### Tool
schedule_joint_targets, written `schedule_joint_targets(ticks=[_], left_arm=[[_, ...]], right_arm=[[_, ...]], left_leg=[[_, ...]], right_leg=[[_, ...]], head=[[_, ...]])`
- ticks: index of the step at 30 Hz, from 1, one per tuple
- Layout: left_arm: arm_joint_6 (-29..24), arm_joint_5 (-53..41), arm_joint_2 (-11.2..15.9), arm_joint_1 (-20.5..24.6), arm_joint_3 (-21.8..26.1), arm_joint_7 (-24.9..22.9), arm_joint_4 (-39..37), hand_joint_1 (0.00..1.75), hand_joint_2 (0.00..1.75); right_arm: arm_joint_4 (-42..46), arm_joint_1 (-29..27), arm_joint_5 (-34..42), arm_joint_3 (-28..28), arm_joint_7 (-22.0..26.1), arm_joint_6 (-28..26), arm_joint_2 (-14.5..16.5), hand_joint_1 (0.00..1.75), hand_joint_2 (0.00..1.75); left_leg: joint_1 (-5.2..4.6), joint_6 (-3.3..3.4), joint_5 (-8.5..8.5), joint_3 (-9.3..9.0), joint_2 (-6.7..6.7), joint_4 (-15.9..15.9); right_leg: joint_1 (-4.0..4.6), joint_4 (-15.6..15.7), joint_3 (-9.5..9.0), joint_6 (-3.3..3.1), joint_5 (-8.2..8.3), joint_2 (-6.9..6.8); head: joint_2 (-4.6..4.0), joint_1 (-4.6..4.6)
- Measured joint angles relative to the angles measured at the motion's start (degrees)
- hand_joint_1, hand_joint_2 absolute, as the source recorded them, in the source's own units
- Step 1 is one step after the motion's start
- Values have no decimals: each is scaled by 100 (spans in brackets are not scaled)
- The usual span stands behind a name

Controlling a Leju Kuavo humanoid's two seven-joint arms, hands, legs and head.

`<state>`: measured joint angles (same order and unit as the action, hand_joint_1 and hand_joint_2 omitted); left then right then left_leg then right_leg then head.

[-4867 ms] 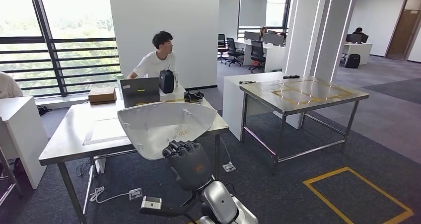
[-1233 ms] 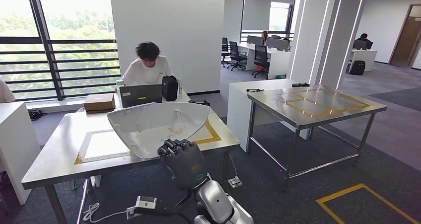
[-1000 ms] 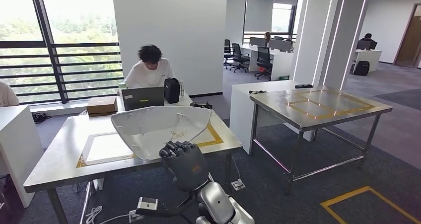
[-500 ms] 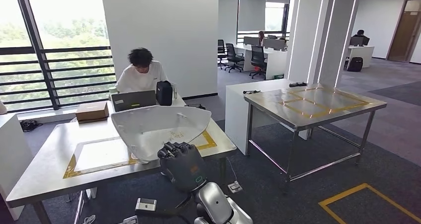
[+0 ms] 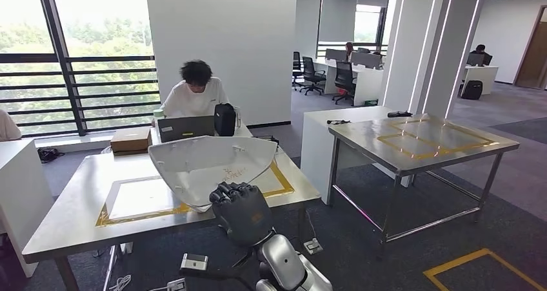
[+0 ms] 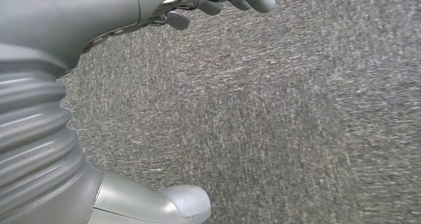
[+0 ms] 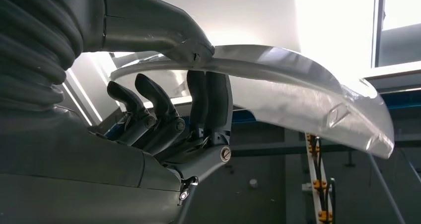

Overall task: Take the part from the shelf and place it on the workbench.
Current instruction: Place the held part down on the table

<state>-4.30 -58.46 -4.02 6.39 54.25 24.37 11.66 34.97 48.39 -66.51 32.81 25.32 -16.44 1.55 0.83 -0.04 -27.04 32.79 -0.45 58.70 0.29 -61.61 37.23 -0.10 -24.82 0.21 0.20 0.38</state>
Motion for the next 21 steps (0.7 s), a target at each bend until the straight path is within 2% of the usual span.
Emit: schedule_joint_targets(ticks=[1, 2, 4, 6, 7, 9, 10, 11, 12, 13, 14, 15, 16, 17, 21], left_arm=[[1, -2, -2, 6, 0, -4, 0, 0, 175], [2, -3, -3, 11, 0, -5, 0, 0, 175], [2, -5, 1, 15, 0, -5, 2, 0, 175], [2, -8, 2, 25, 0, -3, 4, 0, 175], [2, -9, 6, 33, 0, -2, 5, 0, 175], [3, -10, 13, 39, 0, -3, 5, 0, 175], [4, -11, 15, 35, 0, -4, 5, 0, 175], [4, -11, 16, 30, 0, -4, 5, 0, 175], [4, -12, 18, 27, 0, -4, 5, 0, 175], [4, -13, 19, 26, 0, -4, 5, 0, 175], [4, -13, 21, 26, 0, -4, 5, 0, 175], [4, -14, 21, 29, 0, -4, 5, 0, 175], [7, -16, 21, 32, 0, -5, 4, 0, 175], [10, -17, 19, 35, 0, -7, 2, 0, 175], [18, -29, 3, 43, 1, -8, -1, 0, 175]], right_arm=[[0, -1, -2, 0, -10, 2, -3, 159, 175], [0, -3, -5, -1, -25, 4, -6, 159, 175], [2, -5, -8, -2, -59, 12, -13, 159, 175], [5, 7, -11, -2, -78, 17, -15, 159, 175], [7, 13, -13, -2, -77, 19, -12, 159, 175], [7, 10, -15, -2, -72, 23, -10, 159, 175], [7, 0, -15, -2, -67, 24, -10, 159, 175], [7, -9, -15, -2, -65, 25, -10, 159, 175], [7, -15, -15, -2, -63, 26, -10, 159, 175], [7, -17, -15, -2, -62, 26, -10, 159, 175], [6, -15, -15, -2, -62, 26, -10, 159, 175], [6, -12, -15, -2, -62, 26, -10, 159, 175], [5, -10, -15, -2, -62, 25, -10, 159, 175], [5, -10, -16, -2, -60, 23, -10, 159, 175], [9, -1, -16, -2, -54, 15, -11, 159, 175]], left_leg=[[-4, -30, -24, -14, 2, -2], [-5, -62, -39, -20, 5, -9], [0, -128, -57, -35, 12, -34], [0, -194, -149, 29, 18, 134], [1, -222, -260, 159, 20, 388], [4, -266, -532, 577, 20, 1128], [5, -279, -593, 777, 21, 1429], [5, -285, -545, 889, 21, 1546], [6, -285, -383, 887, 21, 1439], [6, -278, -141, 779, 23, 1130], [6, -264, 89, 619, 28, 727], [-3, -246, 233, 450, 32, 367], [-10, -210, 298, 338, 33, 125], [-18, -173, 288, 284, 32, 14], [-14, -14, 228, 230, 16, -29]], right_leg=[[18, 233, -103, -27, 66, -2], [37, 329, -146, -48, 57, -3], [31, 370, -177, -91, 44, 3], [-3, 423, -244, -151, 41, 8], [-18, 442, -279, -179, 32, 6], [-17, 439, -317, -221, -10, 4], [-16, 432, -334, -228, -35, 7], [-16, 421, -356, -227, -64, 10], [-17, 408, -389, -218, -98, 13], [-18, 394, -429, -204, -137, 16], [-19, 382, -470, -185, -177, 16], [-8, 365, -496, -159, -216, 19], [4, 355, -504, -131, -242, 21], [13, 350, -502, -104, -259, 24], [7, 300, -490, 21, -335, 16]], head=[[1, -9], [1, -13], [1, -16], [1, -23], [1, -30], [0, -45], [0, -46], [0, -51], [0, -54], [0, -57], [0, -62], [0, -67], [0, -66], [0, -62], [0, -37]])
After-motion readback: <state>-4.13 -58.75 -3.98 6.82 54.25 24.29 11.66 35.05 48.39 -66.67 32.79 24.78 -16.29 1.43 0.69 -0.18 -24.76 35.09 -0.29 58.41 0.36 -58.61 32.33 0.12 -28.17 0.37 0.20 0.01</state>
